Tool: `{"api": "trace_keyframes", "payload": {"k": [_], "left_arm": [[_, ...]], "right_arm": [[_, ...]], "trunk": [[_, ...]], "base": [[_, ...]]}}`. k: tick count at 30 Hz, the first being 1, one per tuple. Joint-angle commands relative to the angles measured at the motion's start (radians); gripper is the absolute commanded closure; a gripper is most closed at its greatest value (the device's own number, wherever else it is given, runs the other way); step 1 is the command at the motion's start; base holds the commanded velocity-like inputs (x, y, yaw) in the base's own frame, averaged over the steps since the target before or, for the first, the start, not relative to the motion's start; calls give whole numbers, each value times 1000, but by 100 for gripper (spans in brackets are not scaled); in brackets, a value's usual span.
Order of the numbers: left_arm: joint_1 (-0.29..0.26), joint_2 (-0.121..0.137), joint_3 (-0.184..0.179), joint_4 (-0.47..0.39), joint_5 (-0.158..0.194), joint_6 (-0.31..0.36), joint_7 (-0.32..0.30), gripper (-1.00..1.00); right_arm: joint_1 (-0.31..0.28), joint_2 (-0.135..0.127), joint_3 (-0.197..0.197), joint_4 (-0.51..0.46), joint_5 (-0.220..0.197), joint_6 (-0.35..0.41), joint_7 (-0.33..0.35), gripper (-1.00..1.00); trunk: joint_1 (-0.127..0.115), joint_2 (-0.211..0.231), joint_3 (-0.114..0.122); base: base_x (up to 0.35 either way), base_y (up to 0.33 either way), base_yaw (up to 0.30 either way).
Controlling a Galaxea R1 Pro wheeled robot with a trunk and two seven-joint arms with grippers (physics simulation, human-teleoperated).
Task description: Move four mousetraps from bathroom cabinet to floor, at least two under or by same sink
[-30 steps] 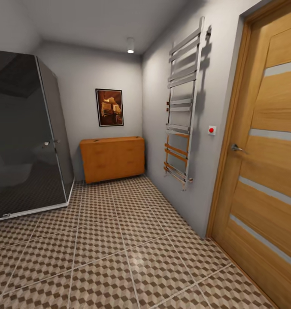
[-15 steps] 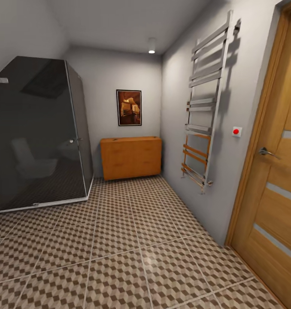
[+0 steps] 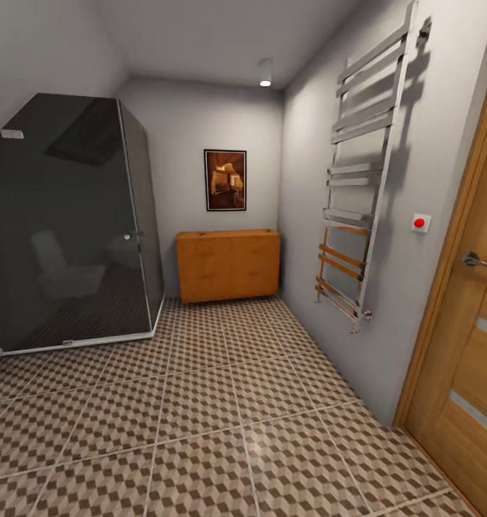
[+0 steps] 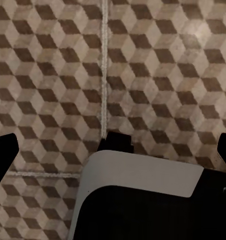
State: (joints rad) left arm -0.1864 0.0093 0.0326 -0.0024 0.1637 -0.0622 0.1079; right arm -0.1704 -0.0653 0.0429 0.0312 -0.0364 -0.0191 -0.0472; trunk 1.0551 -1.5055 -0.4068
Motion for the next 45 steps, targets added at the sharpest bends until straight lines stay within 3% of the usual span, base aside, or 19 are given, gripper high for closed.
{"api": "trace_keyframes", "payload": {"k": [1,45], "left_arm": [[-1,0,3,1,5,0,1,-100],[-1,-2,3,1,5,13,1,-100]], "right_arm": [[-1,0,5,3,-4,-2,-2,-100],[-1,-1,5,3,-3,-3,0,-100]], "trunk": [[1,-1,-1],[1,-1,-1]], "base": [[316,0,4],[324,0,0]]}}
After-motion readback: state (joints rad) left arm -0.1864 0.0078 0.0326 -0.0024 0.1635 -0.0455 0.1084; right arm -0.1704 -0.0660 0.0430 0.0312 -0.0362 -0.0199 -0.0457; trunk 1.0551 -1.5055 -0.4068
